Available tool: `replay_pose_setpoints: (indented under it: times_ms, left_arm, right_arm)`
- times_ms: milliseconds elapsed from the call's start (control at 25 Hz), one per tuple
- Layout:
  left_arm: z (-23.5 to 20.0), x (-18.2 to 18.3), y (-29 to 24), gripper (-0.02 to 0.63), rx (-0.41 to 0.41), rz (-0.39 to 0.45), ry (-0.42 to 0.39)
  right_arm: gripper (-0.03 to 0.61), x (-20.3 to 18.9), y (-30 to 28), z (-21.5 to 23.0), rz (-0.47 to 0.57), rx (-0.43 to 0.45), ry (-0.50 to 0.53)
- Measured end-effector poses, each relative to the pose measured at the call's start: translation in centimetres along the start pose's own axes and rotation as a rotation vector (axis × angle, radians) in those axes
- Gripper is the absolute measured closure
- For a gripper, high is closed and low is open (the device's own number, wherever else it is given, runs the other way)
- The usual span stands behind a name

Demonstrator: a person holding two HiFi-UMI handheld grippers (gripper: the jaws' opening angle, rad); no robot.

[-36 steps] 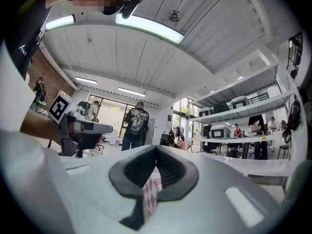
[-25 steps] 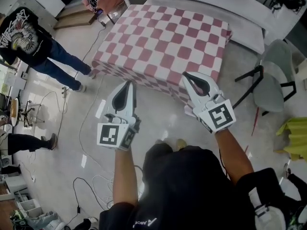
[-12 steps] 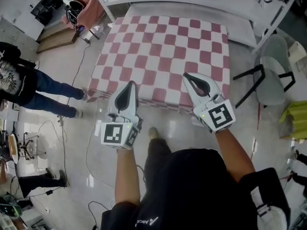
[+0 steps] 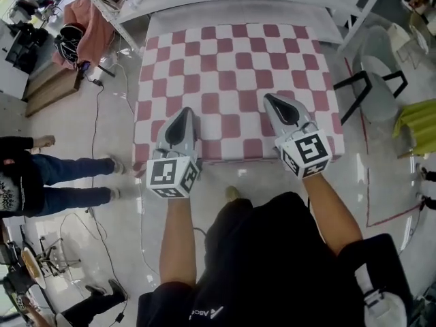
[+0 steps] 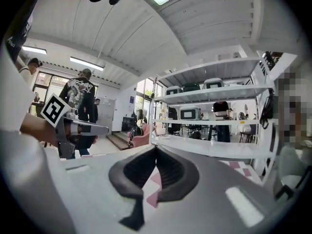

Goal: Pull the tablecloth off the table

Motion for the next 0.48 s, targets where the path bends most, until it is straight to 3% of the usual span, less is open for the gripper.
replay_pose_setpoints:
  times_ms: [160,240,280,320,480]
  left_arm:
    - [-3.1,-2.1,-2.7,0.592,-0.025,-0.077,0.061]
    - [-3.9,-3.3,-4.3,0.514,-0.040,-0.127,0.075]
    - [-4.2,-3.8,-5.2,0.500,-0.046,-0.156,0.076]
    - [-4.5,-4.4,-6.1,0.487,-0.051,-0.186,0.075]
    - [-5.8,-6.8,-9.7,0.443,-0.053,-0.318,0.066]
  right_arm:
    - [0.577,-1.2,-2.4,0.8,-0.073,-0.091,-0.028]
    - [0.577,-2.1,-3.4,1.6,-0.112,-0.119,-0.041]
    - [0.555,-2.6,-3.9,2.0,-0.135,-0.130,-0.051]
    - [0.489,-3.2,-4.4,2.5,-0.159,-0.140,-0.061]
    - [0.419,-5.9,-6.4,5.0,-0.268,-0.197,-0.095]
Point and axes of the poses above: the fingertips, and each gripper's own axes: y backward along the fingers, z to its right, x out of its top, the point moved 6 cm from there along y, backward along the fingers, and after that the axes turned 4 degrees about -y, right-handed, at the moved point
